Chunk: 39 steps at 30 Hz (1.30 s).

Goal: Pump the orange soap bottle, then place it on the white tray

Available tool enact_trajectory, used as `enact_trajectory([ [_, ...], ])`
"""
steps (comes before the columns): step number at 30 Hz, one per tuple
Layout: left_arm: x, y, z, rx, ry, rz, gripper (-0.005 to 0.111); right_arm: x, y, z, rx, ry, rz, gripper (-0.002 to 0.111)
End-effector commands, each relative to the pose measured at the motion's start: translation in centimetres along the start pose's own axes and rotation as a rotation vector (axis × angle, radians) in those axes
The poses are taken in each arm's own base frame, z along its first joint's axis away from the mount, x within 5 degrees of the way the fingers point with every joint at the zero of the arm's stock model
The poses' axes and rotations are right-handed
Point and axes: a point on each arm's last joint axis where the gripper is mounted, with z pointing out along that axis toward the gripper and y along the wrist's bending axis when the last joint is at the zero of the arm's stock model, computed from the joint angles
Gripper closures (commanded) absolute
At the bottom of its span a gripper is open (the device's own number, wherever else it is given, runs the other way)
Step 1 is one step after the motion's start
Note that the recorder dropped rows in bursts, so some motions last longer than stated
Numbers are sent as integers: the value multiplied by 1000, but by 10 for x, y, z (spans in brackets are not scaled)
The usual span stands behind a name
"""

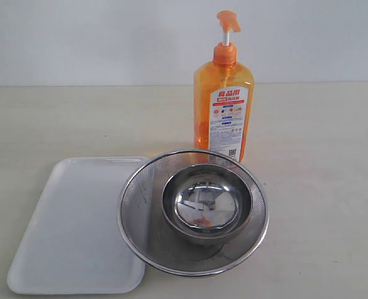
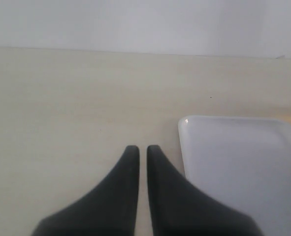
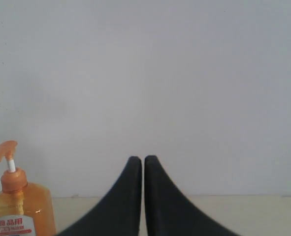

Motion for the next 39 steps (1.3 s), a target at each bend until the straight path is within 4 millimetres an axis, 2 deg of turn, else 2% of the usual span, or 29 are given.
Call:
enact_trajectory([
  [1,0,0,0,5,-5,3,102,0,0,12,1,9,-6,109],
  [8,0,0,0,5,-5,3,102,16,0,53,4,173,-10,109],
  [20,0,0,0,5,-5,3,102,13,7,132,-52,324,-160,109],
  [33,0,0,0,5,-5,3,102,-8,8,174,-71,403,-301,109],
  [39,0,0,0,5,-5,3,102,-11,8,191,-106,469,-443,109],
])
